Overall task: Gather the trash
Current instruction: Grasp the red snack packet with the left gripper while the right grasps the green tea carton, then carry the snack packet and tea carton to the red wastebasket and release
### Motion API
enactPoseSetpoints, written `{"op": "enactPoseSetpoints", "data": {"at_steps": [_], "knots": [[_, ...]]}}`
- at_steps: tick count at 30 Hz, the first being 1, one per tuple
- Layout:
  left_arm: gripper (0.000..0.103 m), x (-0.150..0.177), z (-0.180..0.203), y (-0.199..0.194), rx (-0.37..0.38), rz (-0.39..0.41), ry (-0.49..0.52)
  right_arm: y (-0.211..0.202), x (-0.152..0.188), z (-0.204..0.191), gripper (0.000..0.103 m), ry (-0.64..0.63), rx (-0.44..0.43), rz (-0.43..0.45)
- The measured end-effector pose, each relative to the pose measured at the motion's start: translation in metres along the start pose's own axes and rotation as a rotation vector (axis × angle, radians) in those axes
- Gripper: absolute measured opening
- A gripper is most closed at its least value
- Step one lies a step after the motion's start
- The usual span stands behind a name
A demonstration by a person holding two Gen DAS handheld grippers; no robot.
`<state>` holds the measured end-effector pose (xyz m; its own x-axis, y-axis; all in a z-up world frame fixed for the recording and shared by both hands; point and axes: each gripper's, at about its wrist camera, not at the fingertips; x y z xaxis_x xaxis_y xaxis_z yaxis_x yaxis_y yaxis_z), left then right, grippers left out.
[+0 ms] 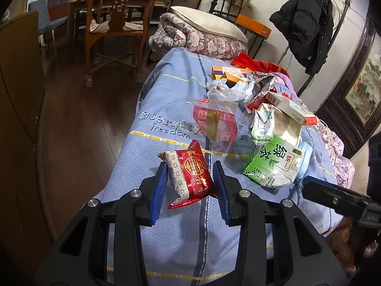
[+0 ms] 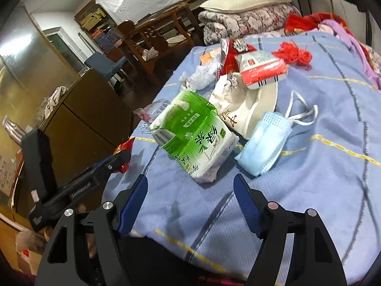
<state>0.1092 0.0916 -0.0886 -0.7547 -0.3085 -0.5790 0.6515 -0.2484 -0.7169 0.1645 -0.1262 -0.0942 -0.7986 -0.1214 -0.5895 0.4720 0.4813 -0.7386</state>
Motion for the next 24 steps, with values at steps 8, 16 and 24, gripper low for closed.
{"op": "enactPoseSetpoints", "data": {"at_steps": [8, 16, 24], "knots": [[0.039, -0.001, -0.004, 0.01, 0.007, -0.02, -0.005, 0.034, -0.008, 0.008, 0.07, 0.038, 0.005, -0.023], [0.039, 0.0, 0.014, -0.007, 0.03, 0.003, 0.036, -0.008, -0.017, -0.009, 0.014, -0.046, 0.008, 0.12], [0.039, 0.009, 0.04, -0.038, 0.05, 0.039, 0.071, -0.06, -0.01, -0.004, 0.014, -0.044, 0.071, 0.203]]}}
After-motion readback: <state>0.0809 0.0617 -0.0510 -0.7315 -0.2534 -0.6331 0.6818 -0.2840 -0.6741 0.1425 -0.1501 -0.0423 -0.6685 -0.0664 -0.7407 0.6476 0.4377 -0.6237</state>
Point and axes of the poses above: each gripper's, at about its wrist camera, not at the fingertips, and y roughly the way its jaws point, z to its right, x to its underside, and after that the axes turned 11 degrees about -y, right-handed
